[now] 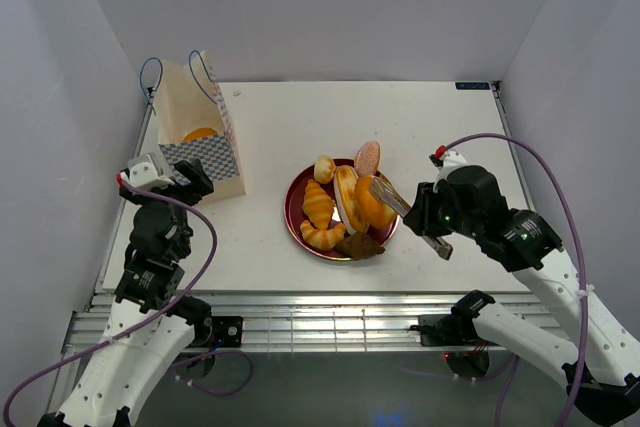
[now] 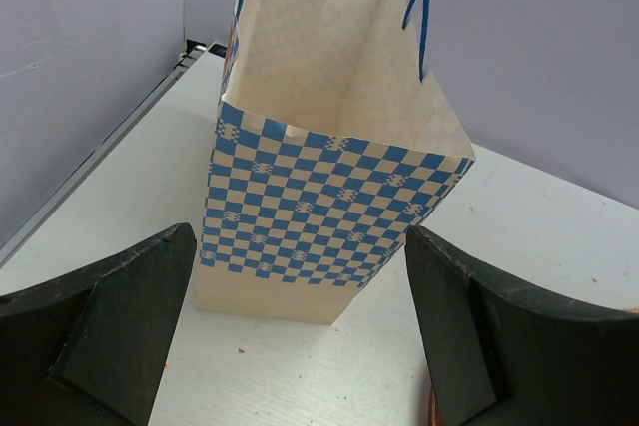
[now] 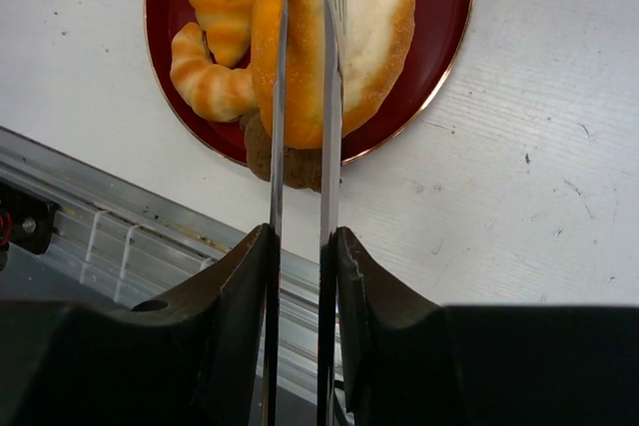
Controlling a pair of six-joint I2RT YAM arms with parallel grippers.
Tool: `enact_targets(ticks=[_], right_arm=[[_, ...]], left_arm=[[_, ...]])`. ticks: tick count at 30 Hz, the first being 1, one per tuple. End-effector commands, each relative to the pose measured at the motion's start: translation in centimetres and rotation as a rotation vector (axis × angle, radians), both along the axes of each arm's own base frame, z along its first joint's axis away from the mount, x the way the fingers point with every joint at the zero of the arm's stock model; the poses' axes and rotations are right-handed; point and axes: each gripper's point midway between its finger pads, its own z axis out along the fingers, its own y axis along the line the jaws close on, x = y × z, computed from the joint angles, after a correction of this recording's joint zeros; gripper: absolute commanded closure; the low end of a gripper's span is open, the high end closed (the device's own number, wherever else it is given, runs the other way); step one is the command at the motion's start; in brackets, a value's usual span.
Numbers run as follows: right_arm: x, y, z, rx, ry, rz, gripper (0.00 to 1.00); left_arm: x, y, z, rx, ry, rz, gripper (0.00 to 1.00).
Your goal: Place the fake bread into the paper bag
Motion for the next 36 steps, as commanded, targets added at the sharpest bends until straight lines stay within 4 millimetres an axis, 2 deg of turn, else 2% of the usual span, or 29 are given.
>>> enact_targets(ticks=[1, 3, 5, 7, 8, 10, 11, 12, 13, 16, 17, 19, 20, 21, 27, 28, 29, 30, 31, 32, 33, 35, 36], right_arm=[[1.4, 1.5, 5.1, 0.094, -0.157, 0.053, 0.92], [1.9, 2.2, 6.4, 0.108, -0.206, 0.091, 0.92], [2.0, 3.8, 7.3, 0.141, -0.215, 0.164, 0.92], [2.5, 5.1, 9.4, 0.182, -0.269, 0.217, 0.92], [2.9, 5.7, 9.8, 0.191, -0.276, 0.231, 0.92], [3.5, 7.0, 12.3, 0.241, -0.343, 0.275, 0.92], [4.1, 7.8, 12.6, 0.248, -0.346, 0.295, 0.92], [4.3, 8.4, 14.2, 0.274, -0.380, 0.316, 0.92], [4.4, 9.6, 14.5, 0.286, -0.382, 0.378, 0.92], [5.0, 11.6, 17.8, 0.345, -0.478, 0.467, 0.92], [5.8, 12.5, 17.8, 0.348, -0.473, 0.489, 0.92], [5.7, 13.9, 20.1, 0.403, -0.516, 0.557, 0.92], [6.3, 14.9, 19.8, 0.423, -0.488, 0.573, 0.92], [6.5, 15.7, 21.1, 0.462, -0.528, 0.596, 0.92], [7.5, 20.1, 23.3, 0.589, -0.552, 0.758, 0.92], [8.3, 21.0, 22.6, 0.598, -0.527, 0.772, 0.92], [8.3, 21.5, 23.8, 0.623, -0.548, 0.796, 0.92], [7.8, 22.0, 24.1, 0.645, -0.536, 0.838, 0.92], [8.6, 23.1, 23.3, 0.646, -0.513, 0.855, 0.92], [8.5, 23.5, 24.5, 0.657, -0.537, 0.874, 0.92], [8.1, 24.1, 24.7, 0.666, -0.536, 0.903, 0.92], [8.8, 25.5, 24.3, 0.675, -0.529, 0.923, 0.92], [8.4, 25.9, 25.3, 0.687, -0.551, 0.948, 0.92]], left_arm=[[-0.6, 0.1, 1.6, -0.026, -0.037, -0.001, 0.04], [-1.0, 0.8, 2.0, -0.020, -0.049, 0.026, 0.04], [-1.6, 2.1, 2.2, -0.027, -0.060, 0.099, 0.04], [-2.4, 2.8, 2.7, -0.044, -0.094, 0.127, 0.04], [-2.7, 3.3, 2.7, -0.050, -0.101, 0.153, 0.04], [-3.3, 3.9, 3.0, -0.077, -0.127, 0.179, 0.04], [-3.5, 4.3, 3.0, -0.083, -0.130, 0.202, 0.04], [-3.6, 4.5, 3.0, -0.086, -0.132, 0.215, 0.03], [-3.8, 4.7, 3.1, -0.094, -0.138, 0.227, 0.03], [-4.2, 5.3, 3.1, -0.106, -0.145, 0.260, 0.03], [-4.2, 5.4, 3.0, -0.109, -0.145, 0.268, 0.03], [-4.6, 5.9, 3.0, -0.119, -0.145, 0.295, 0.03], [-4.9, 6.0, 3.2, -0.135, -0.159, 0.298, 0.04], [-5.0, 6.0, 3.3, -0.140, -0.168, 0.296, 0.04], [-5.3, 6.0, 3.3, -0.132, -0.191, 0.282, 0.05], [-5.3, 6.1, 3.4, -0.132, -0.190, 0.288, 0.06], [-5.2, 6.1, 3.3, -0.129, -0.187, 0.290, 0.05], [-5.0, 6.0, 3.1, -0.120, -0.176, 0.292, 0.05], [-4.9, 6.0, 2.9, -0.115, -0.170, 0.294, 0.05], [-4.8, 6.0, 3.0, -0.113, -0.168, 0.296, 0.05], [-4.6, 6.0, 2.8, -0.104, -0.158, 0.298, 0.05], [-4.5, 6.0, 2.8, -0.099, -0.154, 0.300, 0.05], [-4.4, 5.9, 2.6, -0.091, -0.147, 0.301, 0.05]])
